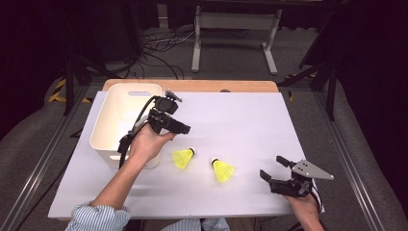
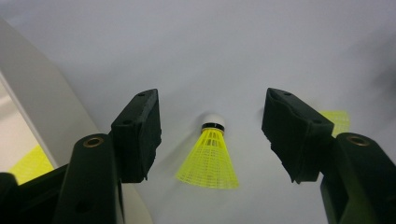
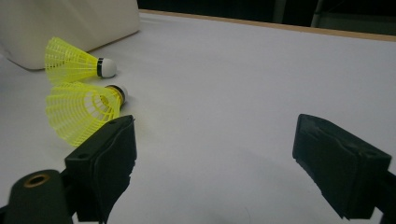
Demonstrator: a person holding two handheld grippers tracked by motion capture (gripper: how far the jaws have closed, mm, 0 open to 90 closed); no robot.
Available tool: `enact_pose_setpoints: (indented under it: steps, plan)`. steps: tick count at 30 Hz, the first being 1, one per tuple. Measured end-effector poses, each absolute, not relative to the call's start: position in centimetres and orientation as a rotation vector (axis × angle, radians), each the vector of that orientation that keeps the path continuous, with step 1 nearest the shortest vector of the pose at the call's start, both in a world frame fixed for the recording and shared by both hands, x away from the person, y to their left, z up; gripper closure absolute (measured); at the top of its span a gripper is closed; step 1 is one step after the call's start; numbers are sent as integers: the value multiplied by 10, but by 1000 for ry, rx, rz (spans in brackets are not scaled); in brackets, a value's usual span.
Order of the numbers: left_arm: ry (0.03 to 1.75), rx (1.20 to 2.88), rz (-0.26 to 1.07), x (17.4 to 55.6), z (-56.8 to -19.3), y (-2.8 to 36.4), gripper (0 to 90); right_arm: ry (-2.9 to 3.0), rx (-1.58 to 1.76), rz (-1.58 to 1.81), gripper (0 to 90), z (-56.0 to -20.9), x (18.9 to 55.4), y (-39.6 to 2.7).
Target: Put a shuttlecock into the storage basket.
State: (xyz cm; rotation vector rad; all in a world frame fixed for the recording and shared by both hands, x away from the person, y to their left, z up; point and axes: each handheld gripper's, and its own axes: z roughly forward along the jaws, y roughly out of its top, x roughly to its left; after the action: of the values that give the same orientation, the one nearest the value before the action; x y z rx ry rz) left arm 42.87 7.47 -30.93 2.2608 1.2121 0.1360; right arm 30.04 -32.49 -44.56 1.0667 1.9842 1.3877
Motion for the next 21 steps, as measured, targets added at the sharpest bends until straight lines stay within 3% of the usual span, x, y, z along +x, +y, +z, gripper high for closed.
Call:
enact_pose_setpoints:
  steps: [21]
  plan:
    - [1195, 2293, 143, 417, -321, 70, 379, 1985, 1066, 1386, 141, -446, 301, -325]
